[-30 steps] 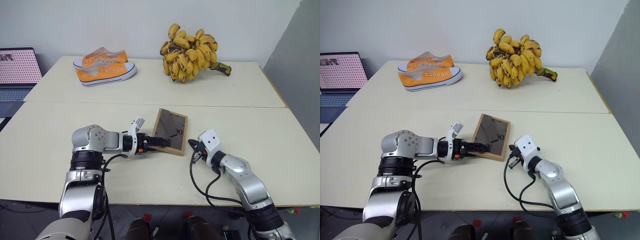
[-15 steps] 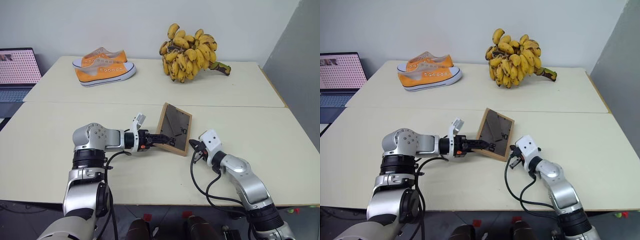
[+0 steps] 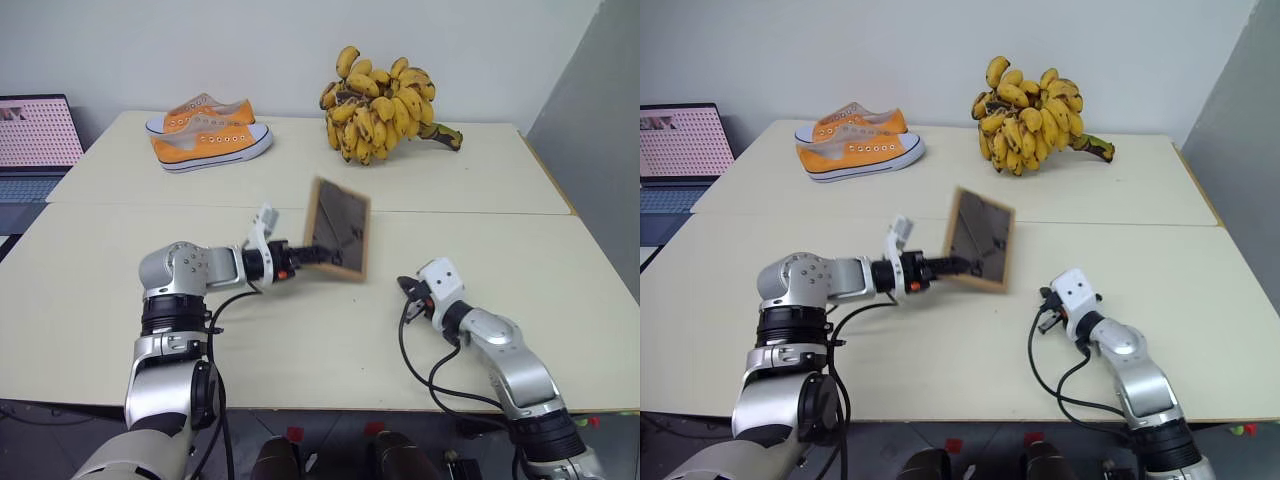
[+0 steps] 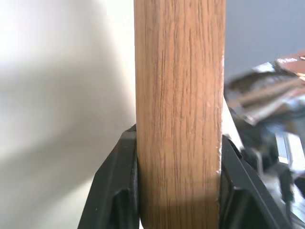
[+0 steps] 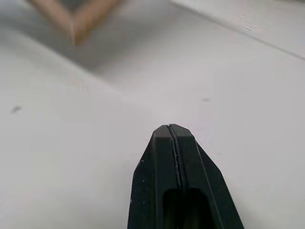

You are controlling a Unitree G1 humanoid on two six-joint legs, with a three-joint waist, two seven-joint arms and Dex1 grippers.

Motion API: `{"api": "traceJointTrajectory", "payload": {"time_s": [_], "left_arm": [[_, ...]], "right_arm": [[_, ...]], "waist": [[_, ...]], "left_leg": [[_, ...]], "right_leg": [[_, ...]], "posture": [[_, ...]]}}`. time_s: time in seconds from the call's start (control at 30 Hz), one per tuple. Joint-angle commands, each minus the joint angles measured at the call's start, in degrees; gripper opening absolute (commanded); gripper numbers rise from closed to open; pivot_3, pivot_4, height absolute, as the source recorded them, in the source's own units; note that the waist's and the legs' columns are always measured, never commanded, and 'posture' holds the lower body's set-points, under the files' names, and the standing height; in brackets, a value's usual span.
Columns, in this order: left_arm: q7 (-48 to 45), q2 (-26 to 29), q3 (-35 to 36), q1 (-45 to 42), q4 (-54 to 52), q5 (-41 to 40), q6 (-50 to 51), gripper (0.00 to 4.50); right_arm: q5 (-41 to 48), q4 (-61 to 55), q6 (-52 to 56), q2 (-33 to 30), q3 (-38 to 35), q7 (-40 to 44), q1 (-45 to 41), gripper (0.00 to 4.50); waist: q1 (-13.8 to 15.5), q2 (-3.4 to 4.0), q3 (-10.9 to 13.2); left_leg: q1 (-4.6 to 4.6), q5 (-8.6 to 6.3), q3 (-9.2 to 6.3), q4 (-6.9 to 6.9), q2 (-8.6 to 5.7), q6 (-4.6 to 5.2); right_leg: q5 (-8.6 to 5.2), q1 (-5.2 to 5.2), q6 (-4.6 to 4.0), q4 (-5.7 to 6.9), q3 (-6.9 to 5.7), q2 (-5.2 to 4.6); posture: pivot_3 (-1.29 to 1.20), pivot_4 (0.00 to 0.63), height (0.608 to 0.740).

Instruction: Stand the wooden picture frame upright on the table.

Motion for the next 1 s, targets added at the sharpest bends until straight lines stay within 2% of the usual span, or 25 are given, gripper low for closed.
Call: {"api": "traceJointTrajectory", "payload": {"time_s": [0.03, 0.17, 0.3, 0.4, 0.57, 0.83, 0.93, 1.0], "left_arm": [[-3.5, 1.0, -0.4, -1.8, -8.7, 0.2, -11.4, 1.29], [-5.4, 2.4, -4.0, 2.5, -16.7, 3.7, -21.2, 1.29], [-4.7, 3.5, -7.0, 7.8, -24.5, 6.2, -25.7, 1.29], [-4.2, 3.5, -7.2, 9.1, -25.8, 5.7, -26.0, 1.29], [-4.1, 3.5, -7.6, 10.3, -27.4, 5.2, -26.4, 1.29], [-5.1, 3.9, -8.5, 10.7, -30.6, 3.7, -25.4, 1.29], [-4.9, 4.1, -8.5, 10.9, -32.2, 2.9, -24.6, 1.29], [-5.2, 4.4, -8.7, 11.1, -33.2, 2.3, -24.1, 1.29]], "right_arm": [[2.7, -2.4, -0.7, -0.9, -3.5, 1.1, -2.8, 0.00], [7.3, -6.2, 1.2, -1.5, -7.4, 2.1, -6.8, 0.00], [17.5, -13.1, 7.5, -1.6, -12.9, 2.3, -14.7, 0.00], [23.0, -15.5, 12.7, -1.2, -14.7, 0.9, -19.3, 0.48], [27.3, -16.5, 17.2, 1.5, -13.0, -1.7, -24.8, 1.74], [26.9, -11.2, 14.7, 5.0, -8.0, 0.6, -27.1, 1.74], [26.0, -8.5, 13.2, 5.4, -7.4, 1.0, -28.3, 2.19], [25.4, -7.2, 12.2, 5.1, -6.8, 1.6, -29.0, 2.74]], "waist": [[0.0, 0.00, 0.0], [0.0, 0.02, 0.0], [-0.1, 0.06, 0.0], [0.0, 0.06, 0.0], [-0.1, 0.06, 0.0], [-0.1, 0.06, 0.0], [-0.1, 0.06, 0.0], [-0.1, 0.06, 0.0]], "left_leg": [[-0.01, 0.00, 0.01, -0.02, 0.00, 0.00], [0.00, 0.00, 0.05, -0.04, 0.00, 0.00], [0.01, 0.00, 0.05, -0.03, 0.01, 0.00], [-0.01, 0.00, 0.01, -0.02, 0.02, 0.00], [-0.05, -0.01, -0.01, -0.02, 0.01, 0.02], [-0.11, -0.01, -0.02, -0.02, 0.01, 0.02], [-0.12, -0.01, -0.03, -0.02, 0.01, 0.02], [-0.12, -0.01, -0.03, -0.02, 0.01, 0.02]], "right_leg": [[0.00, 0.00, 0.00, -0.02, 0.00, -0.01], [0.00, -0.01, 0.00, -0.04, 0.04, -0.01], [0.00, 0.00, 0.00, -0.02, 0.04, -0.01], [0.00, -0.01, -0.01, -0.01, 0.02, -0.01], [0.00, 0.00, 0.00, -0.04, 0.00, -0.01], [0.00, -0.06, -0.01, -0.05, -0.02, -0.01], [0.00, -0.07, -0.01, -0.05, -0.03, -0.01], [0.00, -0.07, -0.01, -0.04, -0.03, -0.01]], "posture": [[0.00, 0.150, 0.740], [0.00, 0.150, 0.740], [0.00, 0.150, 0.740], [0.00, 0.150, 0.740], [0.00, 0.150, 0.740], [0.00, 0.150, 0.740], [0.00, 0.150, 0.740], [0.00, 0.150, 0.740]]}}
